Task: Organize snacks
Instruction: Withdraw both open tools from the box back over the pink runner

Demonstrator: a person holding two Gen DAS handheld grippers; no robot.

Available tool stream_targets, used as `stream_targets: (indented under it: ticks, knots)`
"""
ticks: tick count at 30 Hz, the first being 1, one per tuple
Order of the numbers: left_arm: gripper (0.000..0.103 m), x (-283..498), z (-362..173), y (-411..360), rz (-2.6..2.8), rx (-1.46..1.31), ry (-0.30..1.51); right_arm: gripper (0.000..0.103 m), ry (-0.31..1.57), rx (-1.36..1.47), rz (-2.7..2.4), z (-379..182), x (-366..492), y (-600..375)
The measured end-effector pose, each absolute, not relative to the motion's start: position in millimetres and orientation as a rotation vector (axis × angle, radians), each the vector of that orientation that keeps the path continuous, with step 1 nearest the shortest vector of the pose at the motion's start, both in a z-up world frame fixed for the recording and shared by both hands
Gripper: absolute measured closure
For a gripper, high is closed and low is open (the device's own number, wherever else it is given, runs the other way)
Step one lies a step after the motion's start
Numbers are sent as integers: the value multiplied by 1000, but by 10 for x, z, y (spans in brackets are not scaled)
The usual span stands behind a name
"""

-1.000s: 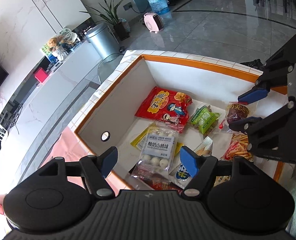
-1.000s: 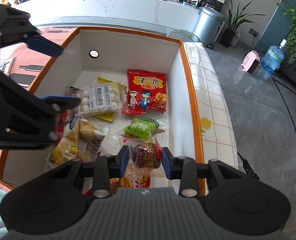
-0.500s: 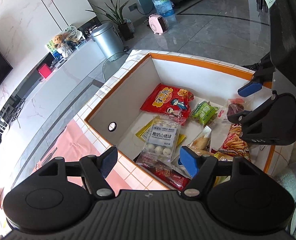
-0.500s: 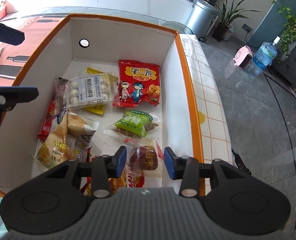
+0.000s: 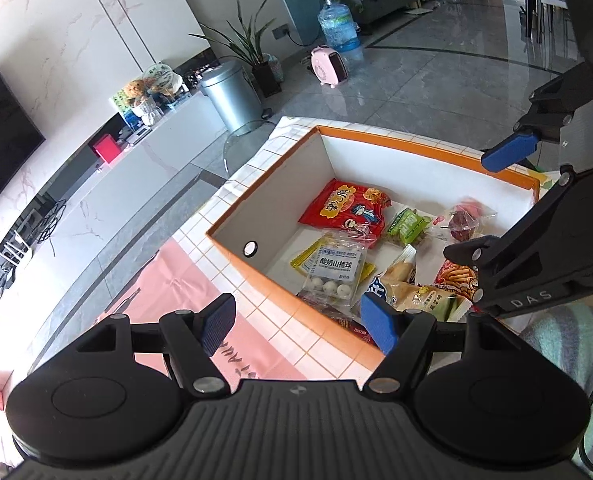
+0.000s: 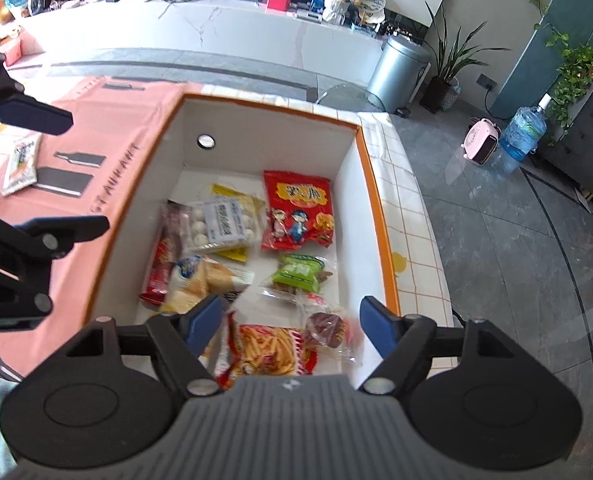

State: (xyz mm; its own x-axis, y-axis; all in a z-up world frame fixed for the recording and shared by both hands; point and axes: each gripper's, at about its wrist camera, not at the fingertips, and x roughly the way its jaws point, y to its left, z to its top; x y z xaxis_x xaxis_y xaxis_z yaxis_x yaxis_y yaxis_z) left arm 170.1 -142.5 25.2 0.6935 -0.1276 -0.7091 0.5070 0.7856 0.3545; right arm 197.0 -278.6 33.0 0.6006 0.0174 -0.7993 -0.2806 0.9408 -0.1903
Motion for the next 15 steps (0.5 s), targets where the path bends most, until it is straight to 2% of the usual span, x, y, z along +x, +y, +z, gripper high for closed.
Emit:
stream_targets:
  ticks: [8, 15]
  knots:
    - [16, 1368, 384, -1064, -302, 517, 682, 25, 843, -204, 189, 539, 1645, -2498]
    - [16, 1124, 296, -615, -185, 445, 689, 24, 822, -81, 188, 465, 1401, -2186]
